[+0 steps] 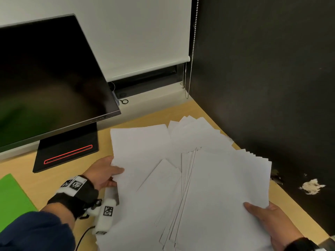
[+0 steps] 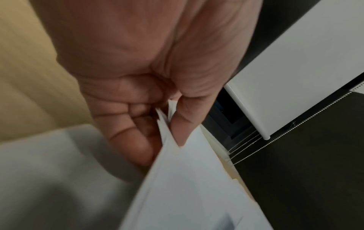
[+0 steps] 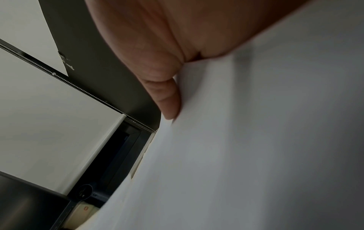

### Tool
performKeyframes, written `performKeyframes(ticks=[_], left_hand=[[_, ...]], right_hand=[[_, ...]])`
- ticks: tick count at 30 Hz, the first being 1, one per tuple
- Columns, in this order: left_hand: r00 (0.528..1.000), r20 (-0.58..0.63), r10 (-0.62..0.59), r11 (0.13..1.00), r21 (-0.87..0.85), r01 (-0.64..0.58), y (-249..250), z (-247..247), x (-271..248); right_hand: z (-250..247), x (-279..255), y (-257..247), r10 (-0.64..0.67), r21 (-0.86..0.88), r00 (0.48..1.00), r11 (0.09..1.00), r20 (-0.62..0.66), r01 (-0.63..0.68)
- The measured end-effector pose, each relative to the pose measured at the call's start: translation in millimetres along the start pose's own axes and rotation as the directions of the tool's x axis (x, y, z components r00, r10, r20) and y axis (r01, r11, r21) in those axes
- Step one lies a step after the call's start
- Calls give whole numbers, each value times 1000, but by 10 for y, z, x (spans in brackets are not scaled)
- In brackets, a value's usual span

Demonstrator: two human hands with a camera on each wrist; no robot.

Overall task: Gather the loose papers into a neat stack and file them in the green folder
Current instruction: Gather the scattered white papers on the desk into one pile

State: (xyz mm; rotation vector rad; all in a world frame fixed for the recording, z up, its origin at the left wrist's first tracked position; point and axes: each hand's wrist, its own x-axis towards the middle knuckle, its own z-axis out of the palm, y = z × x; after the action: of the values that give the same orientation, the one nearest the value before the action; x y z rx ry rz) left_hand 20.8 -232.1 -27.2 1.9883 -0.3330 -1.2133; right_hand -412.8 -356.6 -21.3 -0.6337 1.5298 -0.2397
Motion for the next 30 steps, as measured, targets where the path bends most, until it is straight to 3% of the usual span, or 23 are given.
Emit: performKeyframes(ticks=[4, 6, 8, 11, 15, 18, 23, 30], left_hand=[[989, 45, -142, 985, 105, 136, -510, -212, -292], [969, 124, -211, 977, 40, 208, -698, -266, -471], [958, 228, -176, 973, -105, 204, -812, -263, -643], [971, 234, -49, 958, -264, 112, -868, -157, -774], [940, 339, -36, 967, -227, 119, -768, 72, -813], [961, 275, -18, 998, -49, 33, -710, 225, -775], [989, 132, 69, 997, 14, -71, -654, 394, -786], [974, -24, 225, 974, -15, -226, -242, -287, -1069]], right_hand=[[-4, 7, 36, -7, 47, 1000, 999, 11, 6], [-19, 41, 42, 5, 47, 1000, 999, 24, -6], [-8, 22, 46, 1, 47, 999, 999, 44, -3], [-19, 25, 75, -16, 42, 998, 999, 65, 13], [-20, -16, 61, -52, 40, 997, 998, 59, 50], [-12, -77, 47, -47, 44, 997, 998, 63, 44], [-39, -56, 69, -40, 56, 995, 998, 90, 35], [-77, 72, 149, -117, 145, 991, 984, 65, 106]])
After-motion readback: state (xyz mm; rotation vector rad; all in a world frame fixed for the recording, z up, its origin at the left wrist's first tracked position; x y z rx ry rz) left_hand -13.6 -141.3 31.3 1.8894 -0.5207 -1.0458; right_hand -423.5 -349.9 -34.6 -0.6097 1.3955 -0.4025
